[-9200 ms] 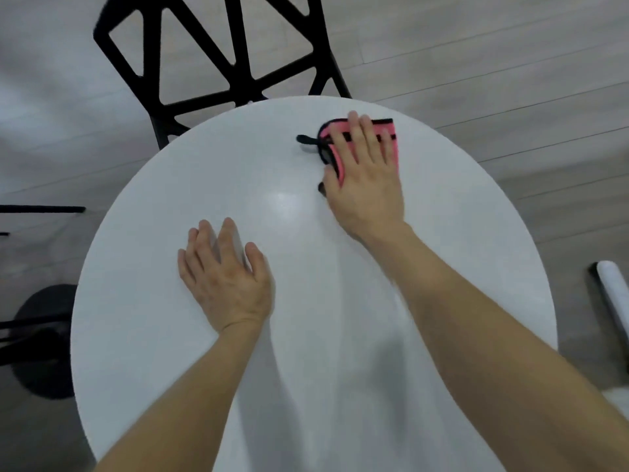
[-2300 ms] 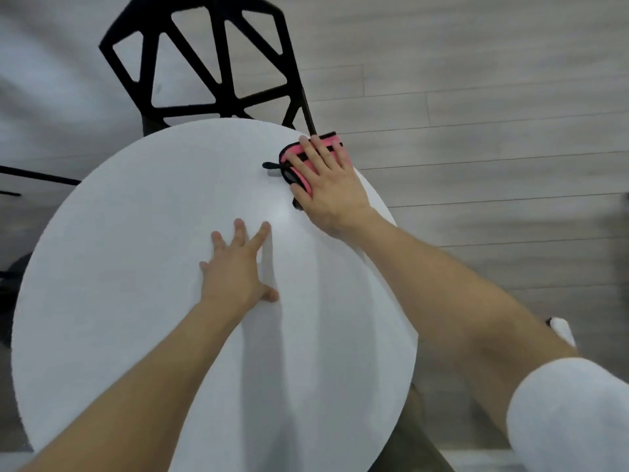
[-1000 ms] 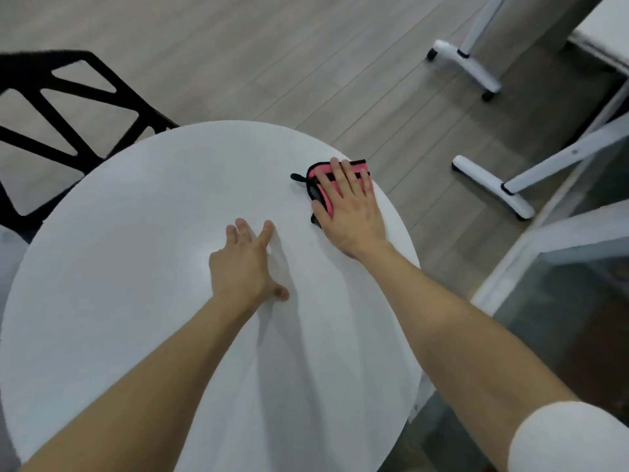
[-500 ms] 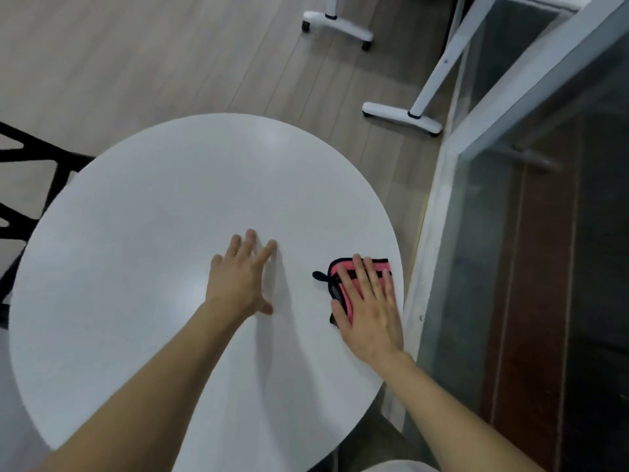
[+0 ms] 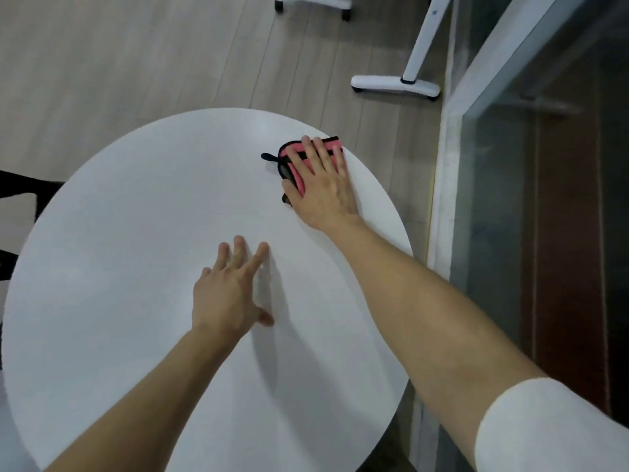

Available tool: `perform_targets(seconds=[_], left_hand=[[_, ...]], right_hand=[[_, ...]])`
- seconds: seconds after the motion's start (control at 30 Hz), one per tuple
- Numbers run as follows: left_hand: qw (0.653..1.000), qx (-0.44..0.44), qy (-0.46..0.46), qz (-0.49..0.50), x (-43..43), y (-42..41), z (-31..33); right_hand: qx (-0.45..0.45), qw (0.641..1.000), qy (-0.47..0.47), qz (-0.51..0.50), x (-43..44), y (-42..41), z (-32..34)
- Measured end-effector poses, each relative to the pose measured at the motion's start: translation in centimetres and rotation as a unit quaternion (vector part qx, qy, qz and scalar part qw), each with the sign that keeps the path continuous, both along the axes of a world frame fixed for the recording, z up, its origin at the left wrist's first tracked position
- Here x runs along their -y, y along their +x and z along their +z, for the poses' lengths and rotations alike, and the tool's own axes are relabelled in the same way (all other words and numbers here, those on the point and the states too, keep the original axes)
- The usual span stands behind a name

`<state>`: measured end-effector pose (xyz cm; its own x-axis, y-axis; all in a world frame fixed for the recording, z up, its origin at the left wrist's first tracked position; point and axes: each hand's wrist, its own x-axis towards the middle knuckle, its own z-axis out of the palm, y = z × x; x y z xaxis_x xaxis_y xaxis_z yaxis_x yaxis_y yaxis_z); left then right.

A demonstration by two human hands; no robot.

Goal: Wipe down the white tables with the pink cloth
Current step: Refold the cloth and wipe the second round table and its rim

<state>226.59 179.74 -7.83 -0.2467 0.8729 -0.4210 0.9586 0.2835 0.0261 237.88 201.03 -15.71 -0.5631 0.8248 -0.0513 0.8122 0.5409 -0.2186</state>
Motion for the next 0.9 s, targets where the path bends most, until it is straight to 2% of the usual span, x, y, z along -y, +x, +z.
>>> perform_targets(seconds=[0.17,0.27,0.33,0.4,0.47,0.53,0.6,0.67,0.73,0.8,0.83,0.87,0.9], left_hand=[[1.0,-0.007,0.001,-0.02,-0.2,-0.1,0.1],[0.999,-0.002,0.01,-0.031,-0.4,-0.4,-0.2],[0.999,0.015,0.021,-0.044,0.2,-0.8,-0.3],[0.994,0.05,0.056,-0.074,2.1,-1.6,-0.5],[0.986,0.1,0.091,-0.099,5.1,-2.4,-0.4],[0.979,0.134,0.116,-0.098,8.5,-3.7,-0.4],[0.975,0.148,0.138,-0.095,11.5,-5.1,-0.8],[0.969,0.153,0.171,-0.088,14.2,-6.6,-1.5],[0.962,0.152,0.217,-0.069,16.8,-8.2,-2.5],[0.956,0.138,0.253,-0.046,18.9,-10.1,-3.4],[0.956,0.124,0.264,-0.027,19.9,-11.1,-3.8],[0.955,0.111,0.276,-0.009,20.9,-12.1,-4.2],[0.952,0.1,0.288,0.008,21.7,-12.9,-4.4]], right_hand=[[0.03,0.992,0.005,-0.125,8.2,9.0,1.0],[0.031,0.97,0.018,-0.239,18.6,12.6,0.9],[0.023,0.963,0.017,-0.267,27.3,11.5,0.4],[0.011,0.98,0.007,-0.198,35.2,8.6,-0.5],[-0.006,0.998,-0.009,-0.069,39.2,7.6,-0.5],[-0.021,0.998,-0.007,0.059,38.4,9.9,-0.4],[-0.018,0.992,0.006,0.125,34.9,13.3,0.0],[-0.006,0.997,0.039,0.064,29.8,15.9,0.4],[0.015,0.993,0.047,-0.11,24.4,16.0,0.5],[0.031,0.957,0.029,-0.289,21.4,11.9,0.7],[0.034,0.942,0.02,-0.335,21.3,8.6,0.9],[0.026,0.943,0.018,-0.332,22.4,5.1,1.1],[0.01,0.958,0.027,-0.284,24.4,1.7,1.1]])
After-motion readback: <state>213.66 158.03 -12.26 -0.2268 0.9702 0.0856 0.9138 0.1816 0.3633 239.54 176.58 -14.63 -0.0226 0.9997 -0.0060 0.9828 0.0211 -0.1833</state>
